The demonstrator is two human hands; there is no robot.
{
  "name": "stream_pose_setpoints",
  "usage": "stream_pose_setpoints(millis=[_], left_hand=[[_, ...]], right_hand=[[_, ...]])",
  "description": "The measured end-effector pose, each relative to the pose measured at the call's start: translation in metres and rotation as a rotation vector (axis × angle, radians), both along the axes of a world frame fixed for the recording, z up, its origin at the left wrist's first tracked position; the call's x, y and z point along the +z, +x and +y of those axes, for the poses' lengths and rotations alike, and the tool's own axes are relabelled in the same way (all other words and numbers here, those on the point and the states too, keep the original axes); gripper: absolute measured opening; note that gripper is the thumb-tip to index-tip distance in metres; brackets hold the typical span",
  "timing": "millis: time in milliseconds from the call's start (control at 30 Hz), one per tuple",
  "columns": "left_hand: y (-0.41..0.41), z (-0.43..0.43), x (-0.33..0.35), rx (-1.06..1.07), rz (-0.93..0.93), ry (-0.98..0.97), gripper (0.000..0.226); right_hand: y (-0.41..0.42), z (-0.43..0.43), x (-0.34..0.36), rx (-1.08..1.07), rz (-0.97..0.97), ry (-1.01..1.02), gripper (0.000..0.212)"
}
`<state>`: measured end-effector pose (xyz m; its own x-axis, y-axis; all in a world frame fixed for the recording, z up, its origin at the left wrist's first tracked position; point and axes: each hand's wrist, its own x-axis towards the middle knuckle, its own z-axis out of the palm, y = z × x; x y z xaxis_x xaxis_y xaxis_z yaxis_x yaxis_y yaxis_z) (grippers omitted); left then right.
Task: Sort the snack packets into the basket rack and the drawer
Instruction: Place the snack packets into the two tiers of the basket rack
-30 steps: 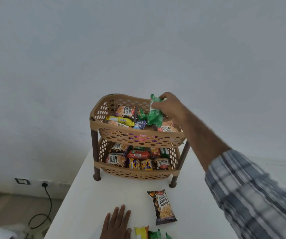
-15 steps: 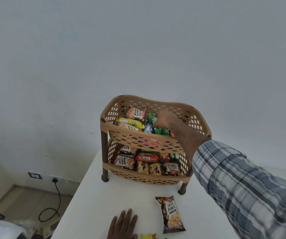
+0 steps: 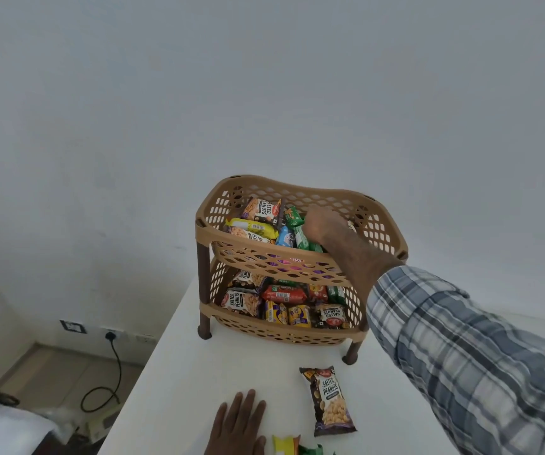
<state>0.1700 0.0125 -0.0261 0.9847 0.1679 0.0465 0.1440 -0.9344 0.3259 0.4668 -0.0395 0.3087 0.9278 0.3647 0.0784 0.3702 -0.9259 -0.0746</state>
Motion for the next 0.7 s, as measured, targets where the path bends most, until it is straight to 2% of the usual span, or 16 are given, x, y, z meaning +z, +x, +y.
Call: stream_pose_setpoints(millis=[67,133,300,433,500,533,633,700], left_hand=[[-0.001,-0.001,0.001,-0.018,0.0,-0.019,0.056],[-0.003,-0.002,0.004,-0.04,0.013,-0.016,0.06],[-0.012,-0.004,0.008,-0.05,0.054,0.023,0.053],[-0.017,-0.003,0.008,-0.053,0.081,0.047,0.058],[-0.02,-0.002,0.012,-0.06,0.056,-0.042,0.064],[-0.023,-0.002,0.016,-0.067,0.038,-0.097,0.065],[-0.037,-0.017,0.035,-0.222,-0.003,-0.153,0.057],[-0.05,-0.036,0.047,-0.39,-0.014,-0.092,0.059]], right_hand=[[-0.002,-0.001,0.003,0.011,-0.03,0.012,0.017],[-0.007,-0.005,0.012,0.026,-0.062,0.086,0.021],[-0.067,-0.038,0.033,0.227,-0.214,0.585,0.017],[-0.136,-0.1,-0.013,0.318,-0.426,0.903,0.014],[-0.169,-0.135,-0.064,0.275,-0.441,0.887,0.013],[-0.183,-0.152,-0.093,0.236,-0.387,0.84,0.016],[-0.219,-0.199,-0.182,0.106,-0.075,0.612,0.021],[-0.239,-0.221,-0.224,0.074,0.12,0.439,0.036]])
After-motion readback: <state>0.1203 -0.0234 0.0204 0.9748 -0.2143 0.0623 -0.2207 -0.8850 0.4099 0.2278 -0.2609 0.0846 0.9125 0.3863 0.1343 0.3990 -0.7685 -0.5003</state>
